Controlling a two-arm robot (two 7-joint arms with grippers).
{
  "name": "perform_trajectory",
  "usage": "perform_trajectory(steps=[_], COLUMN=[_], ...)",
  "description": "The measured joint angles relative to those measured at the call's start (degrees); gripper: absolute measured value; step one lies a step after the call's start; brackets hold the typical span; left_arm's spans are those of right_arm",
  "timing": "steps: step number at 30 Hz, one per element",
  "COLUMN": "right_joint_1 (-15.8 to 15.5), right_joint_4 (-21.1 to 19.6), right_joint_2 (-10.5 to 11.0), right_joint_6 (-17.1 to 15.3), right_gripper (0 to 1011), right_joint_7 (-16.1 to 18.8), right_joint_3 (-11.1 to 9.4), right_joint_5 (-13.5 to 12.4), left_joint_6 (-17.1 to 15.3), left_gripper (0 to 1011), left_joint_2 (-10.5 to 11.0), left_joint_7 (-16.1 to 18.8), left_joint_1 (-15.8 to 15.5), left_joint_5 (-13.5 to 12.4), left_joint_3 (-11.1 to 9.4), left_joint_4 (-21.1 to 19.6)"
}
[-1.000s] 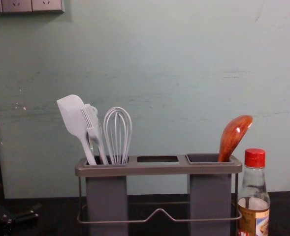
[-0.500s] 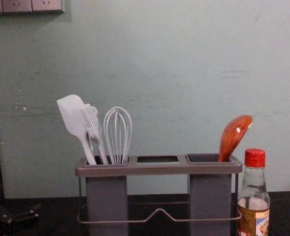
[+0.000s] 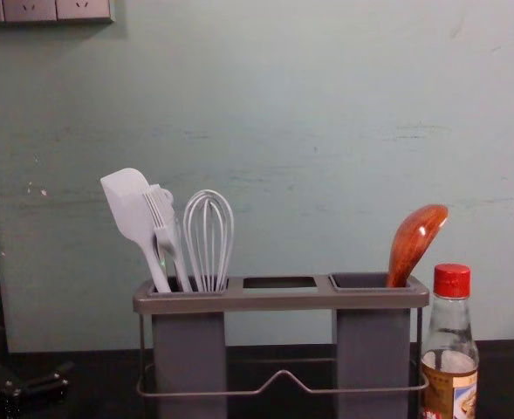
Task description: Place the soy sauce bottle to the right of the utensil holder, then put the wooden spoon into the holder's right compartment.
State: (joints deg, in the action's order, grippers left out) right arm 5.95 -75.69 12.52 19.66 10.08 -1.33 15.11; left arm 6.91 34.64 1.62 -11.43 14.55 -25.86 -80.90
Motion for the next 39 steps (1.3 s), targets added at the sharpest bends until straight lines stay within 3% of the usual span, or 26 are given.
perform_trajectory(steps=[39], right_joint_1=[0.0], right_joint_4=[0.0], right_joint_2=[-0.06], right_joint_6=[0.1], right_gripper=[1002], right_joint_7=[0.09], right_joint_3=[-0.06], right_joint_5=[-0.05], left_joint_6=[0.0], left_gripper=[1005], left_joint_2=[0.0], left_joint_7=[0.0], left_joint_1=[0.0], left_joint_5=[0.0], left_joint_3=[0.0], left_joint_4=[0.0])
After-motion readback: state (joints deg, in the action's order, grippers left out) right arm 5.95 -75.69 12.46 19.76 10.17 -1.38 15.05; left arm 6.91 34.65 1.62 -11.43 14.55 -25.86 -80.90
